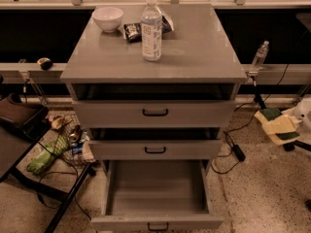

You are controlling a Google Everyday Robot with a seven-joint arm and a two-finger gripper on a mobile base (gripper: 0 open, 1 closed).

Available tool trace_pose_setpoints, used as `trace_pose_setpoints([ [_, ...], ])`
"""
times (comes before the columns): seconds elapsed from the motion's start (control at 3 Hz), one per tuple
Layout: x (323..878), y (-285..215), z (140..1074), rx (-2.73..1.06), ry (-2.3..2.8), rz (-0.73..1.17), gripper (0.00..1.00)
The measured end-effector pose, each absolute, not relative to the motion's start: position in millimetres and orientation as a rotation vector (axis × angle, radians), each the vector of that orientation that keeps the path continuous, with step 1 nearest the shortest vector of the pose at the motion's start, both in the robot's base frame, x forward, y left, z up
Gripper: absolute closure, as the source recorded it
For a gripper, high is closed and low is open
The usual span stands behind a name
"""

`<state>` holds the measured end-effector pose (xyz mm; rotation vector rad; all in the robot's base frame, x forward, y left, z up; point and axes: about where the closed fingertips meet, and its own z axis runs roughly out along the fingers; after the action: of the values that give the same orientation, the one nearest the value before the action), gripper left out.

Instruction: Place sponge into bottom drawer

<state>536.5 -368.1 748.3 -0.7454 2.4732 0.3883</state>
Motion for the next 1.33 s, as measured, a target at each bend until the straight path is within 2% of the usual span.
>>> trace_pose_setpoints([
  [0.67, 504, -294, 655, -0.863, 2.392, 0.364, 1.00],
  [1.33, 465, -189, 499, -0.905, 2.395, 0.521, 1.00],
])
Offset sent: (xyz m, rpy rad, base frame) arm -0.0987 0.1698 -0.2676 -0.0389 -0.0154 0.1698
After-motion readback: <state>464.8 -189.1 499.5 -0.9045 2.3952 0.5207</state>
